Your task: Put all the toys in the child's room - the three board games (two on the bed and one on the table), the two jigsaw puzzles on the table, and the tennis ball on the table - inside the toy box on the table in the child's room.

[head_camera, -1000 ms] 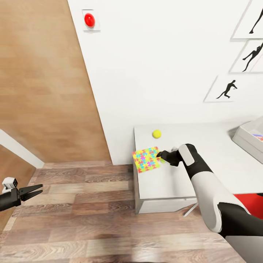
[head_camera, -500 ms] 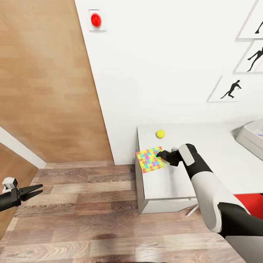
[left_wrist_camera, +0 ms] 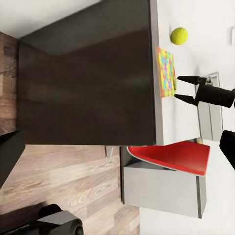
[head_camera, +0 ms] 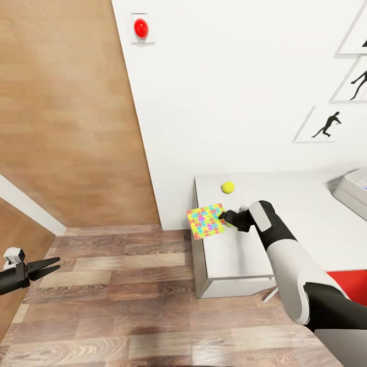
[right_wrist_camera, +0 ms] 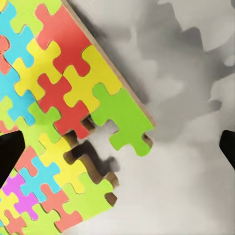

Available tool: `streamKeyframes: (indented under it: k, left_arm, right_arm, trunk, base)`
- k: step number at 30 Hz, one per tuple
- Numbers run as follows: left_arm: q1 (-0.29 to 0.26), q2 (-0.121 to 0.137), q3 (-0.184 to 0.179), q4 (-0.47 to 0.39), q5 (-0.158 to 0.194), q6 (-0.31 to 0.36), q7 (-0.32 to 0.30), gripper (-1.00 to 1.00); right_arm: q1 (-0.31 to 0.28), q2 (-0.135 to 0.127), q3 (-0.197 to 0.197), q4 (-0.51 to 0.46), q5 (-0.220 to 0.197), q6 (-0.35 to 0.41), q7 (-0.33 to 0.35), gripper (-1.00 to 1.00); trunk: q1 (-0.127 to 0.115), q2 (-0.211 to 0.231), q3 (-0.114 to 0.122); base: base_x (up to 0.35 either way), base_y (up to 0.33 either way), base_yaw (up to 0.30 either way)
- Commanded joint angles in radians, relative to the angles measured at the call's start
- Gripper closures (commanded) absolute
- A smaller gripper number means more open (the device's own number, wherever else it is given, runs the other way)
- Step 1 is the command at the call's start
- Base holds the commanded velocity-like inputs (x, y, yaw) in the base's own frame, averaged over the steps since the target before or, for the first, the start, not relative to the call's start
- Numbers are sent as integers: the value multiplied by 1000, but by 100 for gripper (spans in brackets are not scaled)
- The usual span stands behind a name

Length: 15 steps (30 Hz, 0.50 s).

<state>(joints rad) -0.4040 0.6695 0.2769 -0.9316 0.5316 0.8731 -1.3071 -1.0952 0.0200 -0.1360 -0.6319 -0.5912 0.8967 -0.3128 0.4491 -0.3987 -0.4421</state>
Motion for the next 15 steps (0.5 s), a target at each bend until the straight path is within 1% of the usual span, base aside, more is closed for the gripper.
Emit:
streamKeyframes:
  k: [1,5,15]
  left_arm:
    - [-1,0,-1,0,3,9,-1,-100]
    - [-1,-1,-1,0,3,9,-1,-100]
    - [-1,-2,-1,0,2,9,-1,-100]
  right_arm:
    - [0,1,-5,58,-37,-2,-9,-100]
    - [0,1,-5,58,-36,-2,-9,-100]
    - [0,1,-5,56,-36,-2,-9,-100]
  trunk:
    - [1,-1,-2]
    - [1,-1,-2]
    - [1,-1,-2]
  base:
    - [43,158,0]
    - [38,122,0]
    - [6,17,0]
